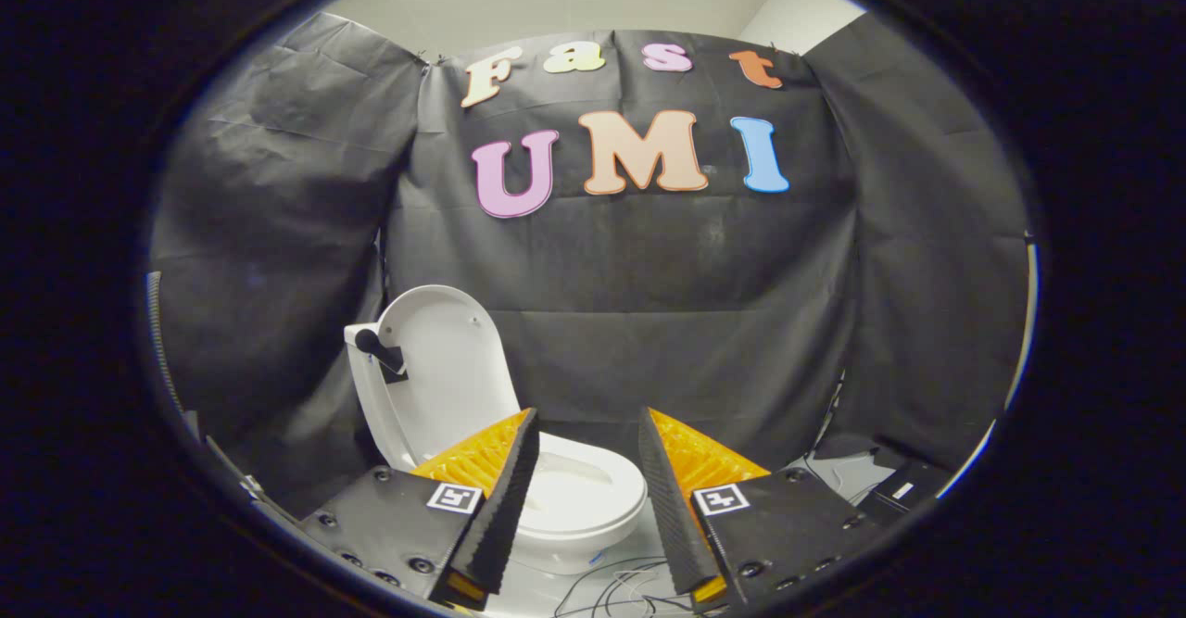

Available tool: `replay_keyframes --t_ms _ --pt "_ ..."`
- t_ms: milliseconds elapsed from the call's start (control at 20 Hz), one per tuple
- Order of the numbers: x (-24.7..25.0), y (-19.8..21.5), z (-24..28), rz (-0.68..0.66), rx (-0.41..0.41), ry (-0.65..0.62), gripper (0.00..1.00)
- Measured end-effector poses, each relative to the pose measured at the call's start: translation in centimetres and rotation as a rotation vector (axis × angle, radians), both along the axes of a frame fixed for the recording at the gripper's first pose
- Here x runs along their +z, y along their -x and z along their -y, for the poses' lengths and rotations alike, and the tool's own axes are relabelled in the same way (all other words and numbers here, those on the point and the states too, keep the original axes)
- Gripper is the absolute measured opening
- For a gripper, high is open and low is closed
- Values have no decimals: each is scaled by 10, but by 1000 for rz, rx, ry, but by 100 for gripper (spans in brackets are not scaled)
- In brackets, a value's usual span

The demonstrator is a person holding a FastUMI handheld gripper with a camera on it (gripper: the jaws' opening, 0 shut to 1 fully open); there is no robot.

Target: Open the toilet lid.

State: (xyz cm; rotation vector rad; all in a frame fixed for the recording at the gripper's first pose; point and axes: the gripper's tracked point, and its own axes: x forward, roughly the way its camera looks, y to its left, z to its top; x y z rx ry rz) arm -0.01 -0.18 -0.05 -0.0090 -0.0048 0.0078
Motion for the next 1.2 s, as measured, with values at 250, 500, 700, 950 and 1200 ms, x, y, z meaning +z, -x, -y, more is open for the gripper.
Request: replay_keyframes --t_ms 250,500,700,950,1200 --pt "1 -1 0 -2 -1 1 73" --pt "1 -1 1 -3 -2 0 76" --pt "1 -1 0 -3 -2 0 78" --pt "2 0 0 -2 0 1 80" --pt "3 0 1 -3 0 2 82"
